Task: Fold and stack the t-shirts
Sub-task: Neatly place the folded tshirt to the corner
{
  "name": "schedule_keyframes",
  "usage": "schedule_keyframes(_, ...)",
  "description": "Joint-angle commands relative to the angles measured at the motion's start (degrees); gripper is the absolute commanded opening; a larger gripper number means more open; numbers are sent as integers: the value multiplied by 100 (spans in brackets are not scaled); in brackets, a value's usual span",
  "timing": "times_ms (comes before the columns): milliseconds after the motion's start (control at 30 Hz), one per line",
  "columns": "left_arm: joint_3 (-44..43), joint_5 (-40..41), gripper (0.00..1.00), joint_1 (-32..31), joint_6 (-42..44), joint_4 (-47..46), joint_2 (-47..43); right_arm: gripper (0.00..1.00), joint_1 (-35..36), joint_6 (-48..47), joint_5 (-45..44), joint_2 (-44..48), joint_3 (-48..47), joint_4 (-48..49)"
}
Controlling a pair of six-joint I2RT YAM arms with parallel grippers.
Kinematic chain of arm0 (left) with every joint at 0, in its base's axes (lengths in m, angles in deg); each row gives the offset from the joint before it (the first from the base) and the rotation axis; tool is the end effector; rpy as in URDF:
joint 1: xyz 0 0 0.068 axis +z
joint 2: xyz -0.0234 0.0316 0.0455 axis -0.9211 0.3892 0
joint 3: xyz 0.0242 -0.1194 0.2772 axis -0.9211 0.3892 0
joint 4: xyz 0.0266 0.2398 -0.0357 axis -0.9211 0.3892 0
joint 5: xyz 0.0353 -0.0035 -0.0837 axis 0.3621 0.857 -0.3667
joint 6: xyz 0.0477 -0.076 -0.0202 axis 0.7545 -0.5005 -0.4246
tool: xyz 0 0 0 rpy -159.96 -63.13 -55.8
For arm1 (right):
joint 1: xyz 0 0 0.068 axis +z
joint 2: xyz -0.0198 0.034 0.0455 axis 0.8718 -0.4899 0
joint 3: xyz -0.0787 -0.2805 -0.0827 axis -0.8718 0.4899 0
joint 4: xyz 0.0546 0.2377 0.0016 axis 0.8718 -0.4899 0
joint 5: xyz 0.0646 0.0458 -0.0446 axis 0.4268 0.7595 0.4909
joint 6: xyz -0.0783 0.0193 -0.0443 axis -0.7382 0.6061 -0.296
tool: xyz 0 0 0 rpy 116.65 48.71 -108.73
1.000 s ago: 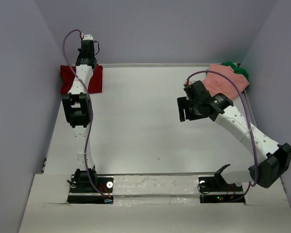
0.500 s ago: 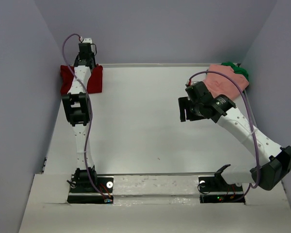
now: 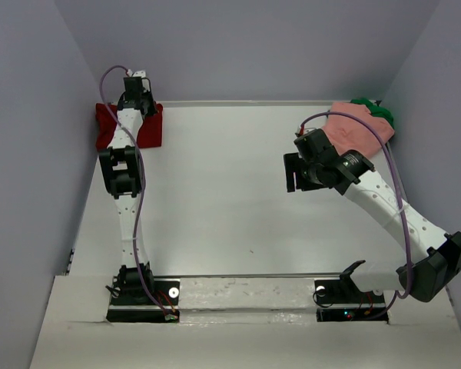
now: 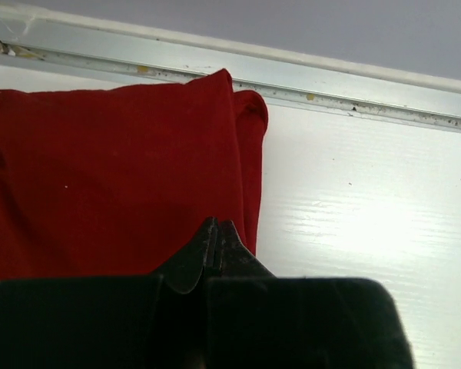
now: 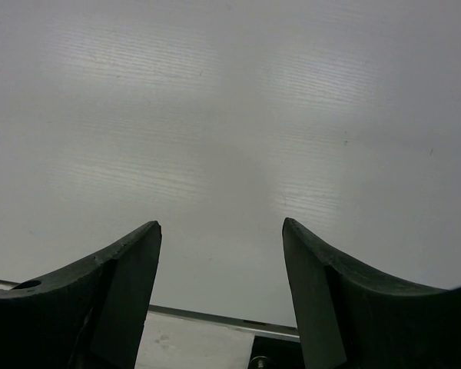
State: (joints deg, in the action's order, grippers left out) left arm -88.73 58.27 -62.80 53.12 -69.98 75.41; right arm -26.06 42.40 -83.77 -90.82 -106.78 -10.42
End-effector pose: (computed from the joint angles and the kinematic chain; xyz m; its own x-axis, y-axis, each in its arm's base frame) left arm 0.6327 0.0409 0.2253 -0.4705 -0.0900 -0.8778 -0.0304 0.9958 -0.0859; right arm 0.2202 0.1284 0.3371 -0.7892 -0.1127 -0.6037 -0.1635 0.9861 0.0297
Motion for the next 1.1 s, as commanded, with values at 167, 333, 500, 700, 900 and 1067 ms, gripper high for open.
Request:
schedule_keyframes(167,-301,-307,0,124,-249,171,289,70,63,-10,-114,89,-140,136)
schedule_keyframes(333,-310,-438,0,124,-319,206,517,70,63,17,-96,63,-158,145)
schedule_keyframes(500,-223,-544,0,107,-407,329,623,70,63,34,-52,36,-131,162)
schedule_keyframes(700,226,-421,0,-95,-258,312,509,70,63,8,9,-8,-149,197)
schedule_keyframes(900,472,-306,0,-227,-108,364,334,70,63,-27,53,19,-96,233)
schedule_keyframes(1067,543,-280,0,-227,-82,391,166,70,63,-80,18,54,-105,224)
